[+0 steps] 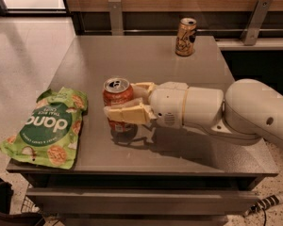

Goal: Move coke can near green rice chip bag

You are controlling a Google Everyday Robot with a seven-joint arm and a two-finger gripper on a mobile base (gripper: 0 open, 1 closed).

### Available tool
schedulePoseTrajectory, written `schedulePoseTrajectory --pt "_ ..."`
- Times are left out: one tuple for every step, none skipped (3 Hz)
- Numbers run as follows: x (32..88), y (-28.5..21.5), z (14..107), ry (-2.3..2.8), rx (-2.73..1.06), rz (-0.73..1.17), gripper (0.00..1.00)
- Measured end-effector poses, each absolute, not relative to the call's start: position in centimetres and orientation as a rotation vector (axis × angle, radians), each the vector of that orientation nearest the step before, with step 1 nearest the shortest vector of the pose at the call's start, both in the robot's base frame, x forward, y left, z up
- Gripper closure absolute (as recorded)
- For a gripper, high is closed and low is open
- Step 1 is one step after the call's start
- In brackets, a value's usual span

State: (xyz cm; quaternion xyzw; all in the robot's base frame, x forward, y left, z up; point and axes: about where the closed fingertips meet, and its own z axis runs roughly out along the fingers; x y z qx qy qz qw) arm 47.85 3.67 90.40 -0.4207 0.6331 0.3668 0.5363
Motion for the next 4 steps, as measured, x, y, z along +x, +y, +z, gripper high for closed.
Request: schedulePoseTrajectory --pt "45.0 6.2 88.3 1.408 -1.116 0.930 1.00" --pt "43.9 7.2 87.1 1.356 -1.162 0.964 1.00" --pt "43.7 7.4 86.9 1.346 -1.170 0.970 0.88" --pt "43.7 7.5 86.9 1.345 -1.173 0.971 0.64"
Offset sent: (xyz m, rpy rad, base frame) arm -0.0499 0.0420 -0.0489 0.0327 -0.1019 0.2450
